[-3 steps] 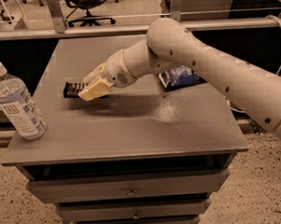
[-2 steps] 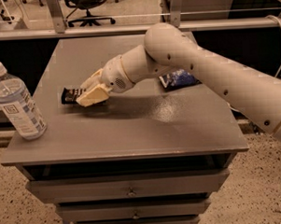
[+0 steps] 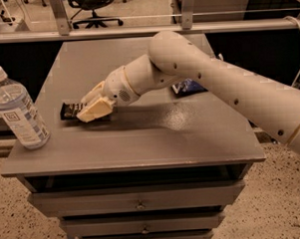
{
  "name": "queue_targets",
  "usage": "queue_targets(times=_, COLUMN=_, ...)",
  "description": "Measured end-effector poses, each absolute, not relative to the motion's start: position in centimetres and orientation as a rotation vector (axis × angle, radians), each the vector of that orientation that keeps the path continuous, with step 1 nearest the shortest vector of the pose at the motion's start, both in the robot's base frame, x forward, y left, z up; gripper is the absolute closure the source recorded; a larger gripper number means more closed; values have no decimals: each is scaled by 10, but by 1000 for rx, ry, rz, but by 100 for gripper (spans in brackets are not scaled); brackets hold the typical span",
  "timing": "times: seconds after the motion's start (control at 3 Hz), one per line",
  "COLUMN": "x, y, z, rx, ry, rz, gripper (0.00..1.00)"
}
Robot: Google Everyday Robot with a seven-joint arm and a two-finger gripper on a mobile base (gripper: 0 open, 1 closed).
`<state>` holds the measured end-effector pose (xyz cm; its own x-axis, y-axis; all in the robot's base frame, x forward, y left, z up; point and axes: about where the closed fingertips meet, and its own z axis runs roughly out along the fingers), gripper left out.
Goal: Move rxbar chocolate near blue plastic bottle
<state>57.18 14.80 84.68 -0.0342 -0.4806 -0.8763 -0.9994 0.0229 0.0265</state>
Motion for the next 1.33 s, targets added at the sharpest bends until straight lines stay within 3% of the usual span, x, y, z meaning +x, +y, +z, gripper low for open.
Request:
queue_targets(times=0.33, x=560, y=159, z=845, rx=-1571, ry=1589, rz=979, gripper=100)
queue_targets(times=0.67, x=550, y=167, z=840, rx=-1605, ry=1591, rz=1008, gripper=82)
queue_targets(times=1.33, x=536, y=178, z=843, rx=-1642, ry=1576, rz=1045, gripper=36)
